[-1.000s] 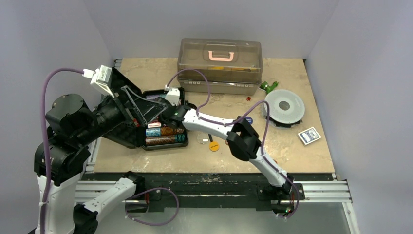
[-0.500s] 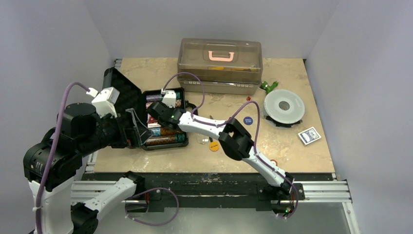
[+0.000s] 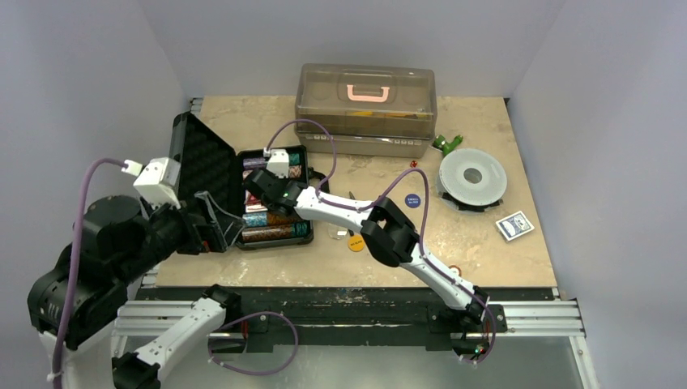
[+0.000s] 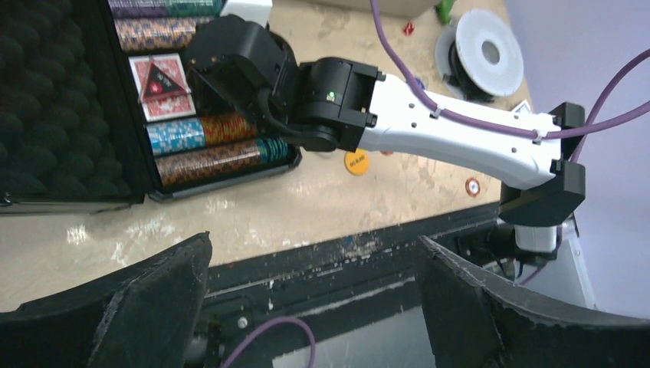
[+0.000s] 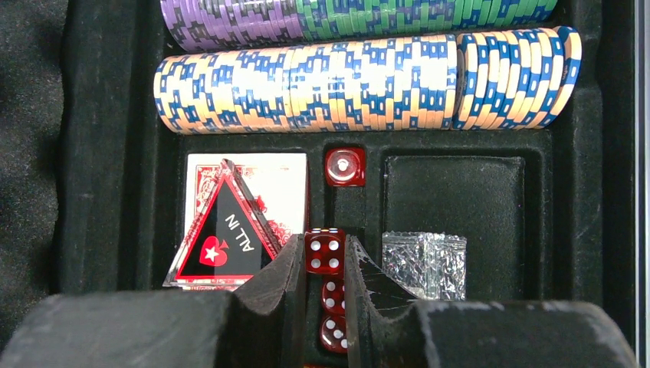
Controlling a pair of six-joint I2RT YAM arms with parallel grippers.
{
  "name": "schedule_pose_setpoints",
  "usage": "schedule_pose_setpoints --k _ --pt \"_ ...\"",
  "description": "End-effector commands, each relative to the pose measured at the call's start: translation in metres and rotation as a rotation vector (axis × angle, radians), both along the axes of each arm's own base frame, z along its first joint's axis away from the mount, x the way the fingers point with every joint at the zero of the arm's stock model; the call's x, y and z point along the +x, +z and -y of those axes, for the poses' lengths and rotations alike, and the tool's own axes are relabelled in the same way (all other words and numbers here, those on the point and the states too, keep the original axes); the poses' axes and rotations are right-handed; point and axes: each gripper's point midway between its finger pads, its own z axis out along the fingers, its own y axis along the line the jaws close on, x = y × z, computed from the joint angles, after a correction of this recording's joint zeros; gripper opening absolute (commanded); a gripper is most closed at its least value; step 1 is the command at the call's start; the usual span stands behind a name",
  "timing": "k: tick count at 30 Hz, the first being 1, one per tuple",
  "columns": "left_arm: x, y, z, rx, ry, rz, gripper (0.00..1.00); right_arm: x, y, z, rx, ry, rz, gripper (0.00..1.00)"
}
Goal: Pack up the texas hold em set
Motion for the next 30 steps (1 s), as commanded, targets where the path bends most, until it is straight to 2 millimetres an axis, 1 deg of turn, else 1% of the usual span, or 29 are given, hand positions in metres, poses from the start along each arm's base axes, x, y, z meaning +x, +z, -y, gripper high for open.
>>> schedule_pose_setpoints --k 1,3,8,12,16,22,23,27,30 --pt "0.013 0.038 -0.01 -0.081 0.068 0.285 1.0 0.014 0.005 -0.003 0.001 -0.013 0.056 0.02" --pt "0.015 0.044 -0.008 -0.096 0.069 0.316 1.0 0.016 0.0 -0.001 -0.011 -0.012 0.054 0.04" --pt "0.023 0.048 -0.006 -0.082 0.064 0.328 1.0 0.022 -0.006 0.001 -0.04 -0.001 0.072 0.08" --pt "0.031 0.052 -0.003 -0.086 0.064 0.343 1.0 0.028 -0.011 0.007 -0.07 -0.011 0.074 0.08" --pt "0.036 0.058 0.001 -0.095 0.058 0.357 1.0 0.032 -0.017 0.018 -0.106 -0.028 0.065 0.06" --pt "0.04 0.056 0.002 -0.093 0.064 0.341 1.0 0.026 -0.018 0.027 -0.116 -0.031 0.048 0.06" --pt "0.04 0.056 0.002 -0.095 0.065 0.339 1.0 0.023 -0.021 0.029 -0.119 -0.029 0.041 0.06" --pt "0.041 0.052 0.002 -0.091 0.066 0.329 1.0 0.016 -0.024 0.028 -0.111 -0.008 0.028 0.07" --pt "0.043 0.051 0.002 -0.085 0.067 0.322 1.0 0.015 -0.026 0.024 -0.107 0.01 0.025 0.12"
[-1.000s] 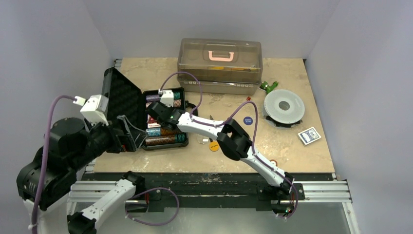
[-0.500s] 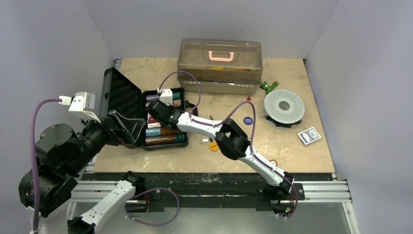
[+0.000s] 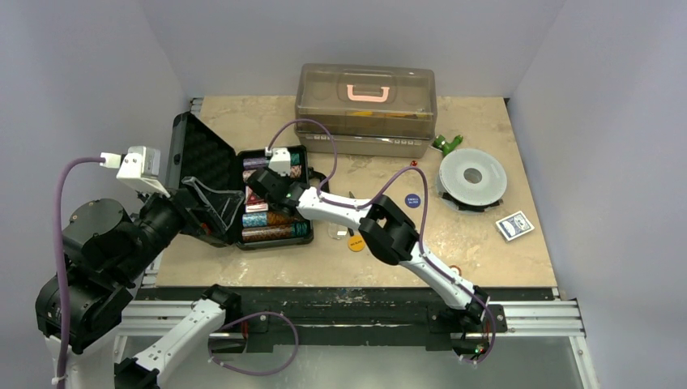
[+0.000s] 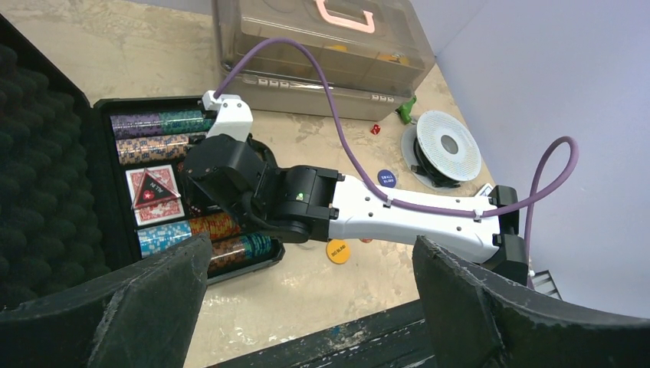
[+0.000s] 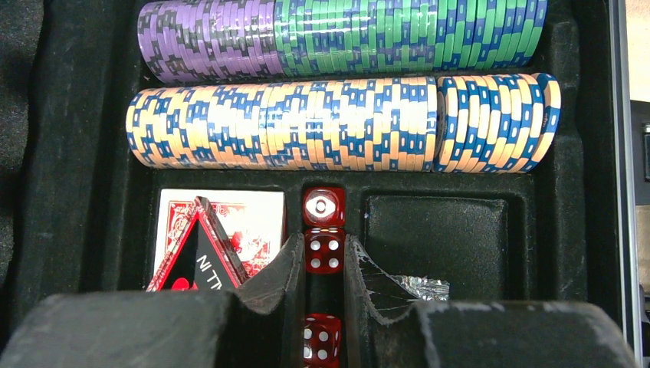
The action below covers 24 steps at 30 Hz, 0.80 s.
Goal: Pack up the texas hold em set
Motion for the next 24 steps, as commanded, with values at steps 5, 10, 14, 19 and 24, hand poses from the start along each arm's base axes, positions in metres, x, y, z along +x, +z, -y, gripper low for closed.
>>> schedule_pose_setpoints --k 5,10,14,19,24 --pt "0.011 0.003 0.0 0.017 0.018 0.007 1.0 -0.004 -0.01 0.008 -0.074 0.042 -0.028 0.24" --pt "0.011 -0.001 0.001 0.023 0.015 -0.004 1.0 -0.005 -0.004 0.007 -0.065 0.051 -0.026 0.33" --pt "0.012 -0.003 0.001 0.026 0.012 -0.012 1.0 -0.006 0.004 0.001 -0.047 0.073 -0.022 0.39" --pt "0.011 -0.009 0.001 0.038 0.009 -0.032 1.0 0.0 0.035 -0.004 -0.014 0.081 0.003 0.46" --pt "0.01 -0.023 -0.007 0.089 0.037 -0.07 1.0 0.002 0.096 0.009 0.022 0.109 0.016 0.6"
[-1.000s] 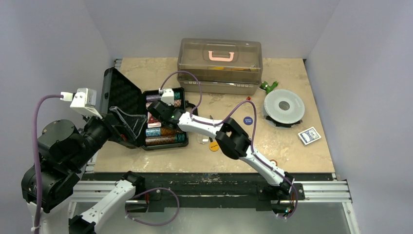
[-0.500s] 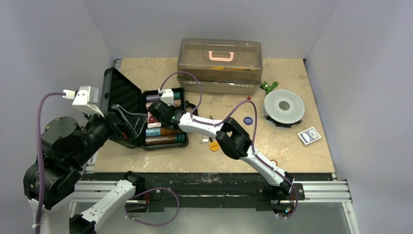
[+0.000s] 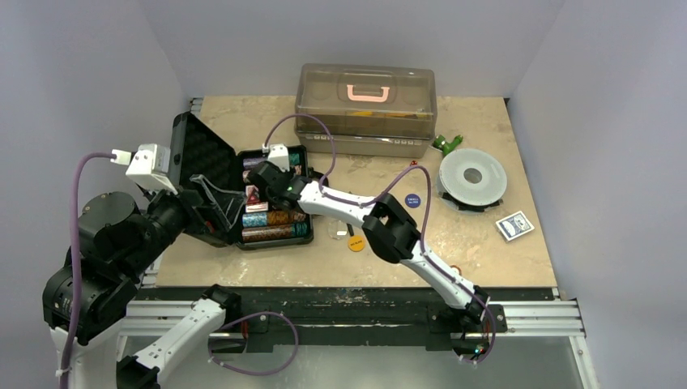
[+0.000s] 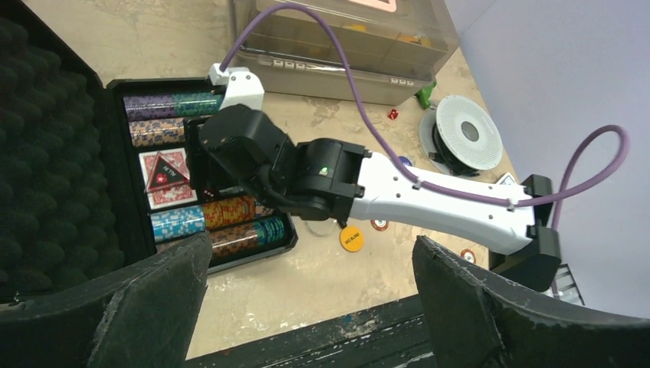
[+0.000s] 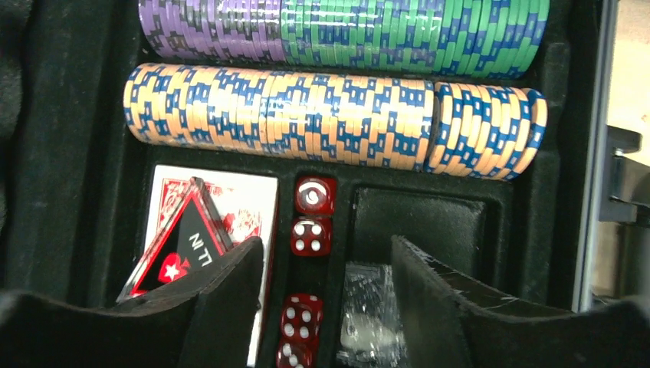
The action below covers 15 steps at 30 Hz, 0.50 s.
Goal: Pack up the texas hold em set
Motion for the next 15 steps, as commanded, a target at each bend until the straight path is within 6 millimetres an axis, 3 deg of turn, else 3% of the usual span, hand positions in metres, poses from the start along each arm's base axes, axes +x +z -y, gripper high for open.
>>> schedule_pose_setpoints --k 1,5,8,9,12,15 --pt "0.004 -0.014 -0.009 0.067 0.033 -0.026 1.0 0.002 0.103 0.008 0.102 0.056 0.047 0.63" --pt "0.007 -0.025 -0.008 0.082 0.03 -0.043 1.0 -0.008 0.143 0.042 0.135 0.117 0.012 0.72" --pt "0.012 -0.035 -0.002 0.06 0.033 -0.086 1.0 -0.014 0.152 0.09 0.136 0.103 -0.043 0.72" --pt "0.014 -0.039 0.001 0.046 0.033 -0.11 1.0 -0.017 0.162 0.111 0.152 0.086 -0.048 0.71" --pt "0.021 -0.058 0.017 -0.004 0.005 -0.207 1.0 -0.025 0.146 0.179 0.131 0.014 -0.084 0.72" --pt "0.027 -0.081 0.047 -0.077 -0.077 -0.343 1.0 -0.031 0.131 0.247 0.137 -0.079 -0.122 0.72"
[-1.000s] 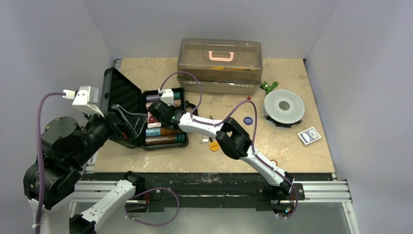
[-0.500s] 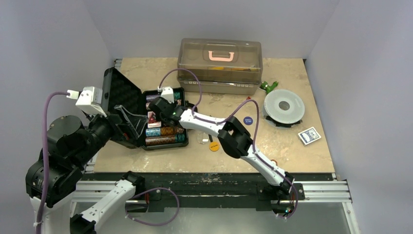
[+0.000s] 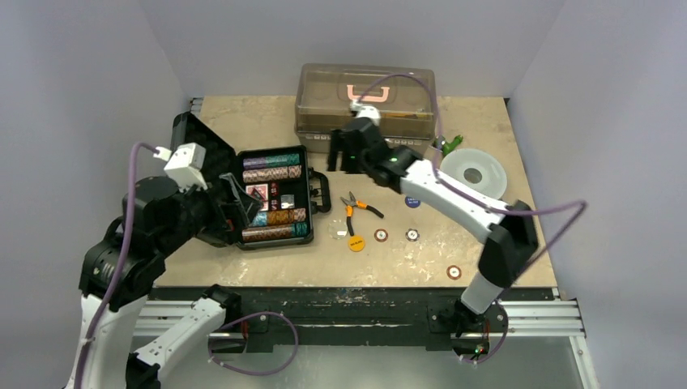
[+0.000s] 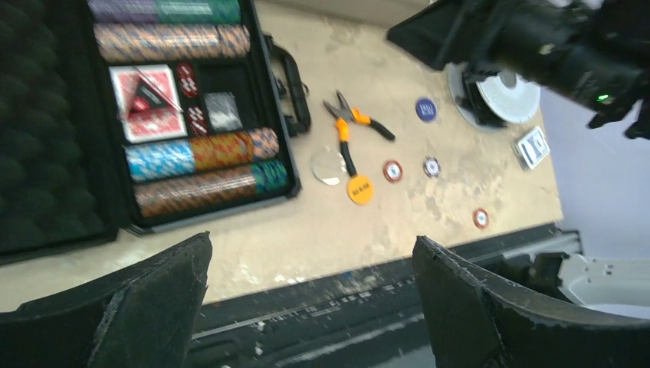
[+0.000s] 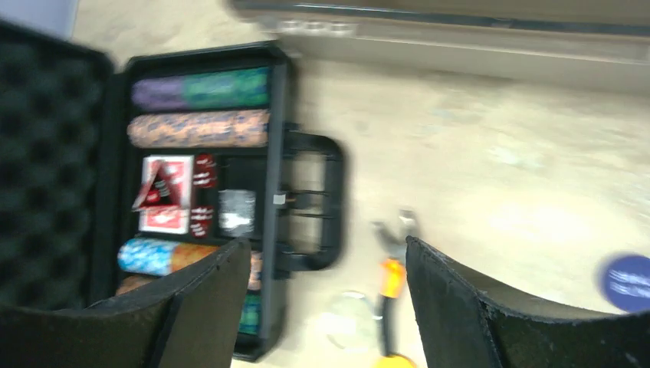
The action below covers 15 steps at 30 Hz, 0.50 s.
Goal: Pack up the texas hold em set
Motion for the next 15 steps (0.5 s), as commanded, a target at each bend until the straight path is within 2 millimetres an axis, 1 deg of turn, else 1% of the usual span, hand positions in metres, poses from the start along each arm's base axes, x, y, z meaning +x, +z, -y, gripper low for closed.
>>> schedule_pose_setpoints --k 1,3,5,6,7,8,9,10,13,14,15 --pt "0.017 -0.025 0.049 -0.158 -0.097 -0.184 1.0 -0.013 -0.04 0.085 -0.021 -0.086 -0.114 0.72" --pt "0.026 -0.035 0.076 -0.233 -0.176 -0.254 1.0 -0.019 -0.051 0.117 -0.012 -0.106 -0.145 0.72" --pt "0.041 -0.042 0.093 -0.273 -0.218 -0.255 0.99 -0.023 -0.06 0.143 -0.031 -0.133 -0.163 0.73" --pt "0.051 -0.04 0.099 -0.273 -0.225 -0.2 0.98 -0.023 -0.066 0.154 -0.043 -0.145 -0.174 0.73" --pt "0.063 -0.032 0.103 -0.266 -0.231 -0.1 0.98 -0.022 -0.072 0.168 -0.052 -0.168 -0.19 0.73" --pt "0.068 -0.034 0.104 -0.235 -0.231 -0.05 0.98 -0.022 -0.077 0.173 -0.055 -0.171 -0.205 0.73" --pt "0.076 -0.031 0.107 -0.214 -0.236 0.024 0.98 -0.02 -0.082 0.181 -0.053 -0.185 -0.22 0.73" --pt "0.085 -0.026 0.111 -0.198 -0.242 0.097 0.99 -0.015 -0.087 0.191 -0.044 -0.204 -0.237 0.72" --pt "0.103 -0.027 0.119 -0.112 -0.244 0.202 0.98 0.001 -0.097 0.207 -0.043 -0.242 -0.267 0.65" --pt "0.109 -0.029 0.122 -0.07 -0.254 0.241 0.98 0.008 -0.105 0.212 -0.055 -0.261 -0.282 0.63" --pt "0.115 -0.032 0.125 -0.023 -0.26 0.281 0.98 0.015 -0.108 0.216 -0.06 -0.279 -0.281 0.61"
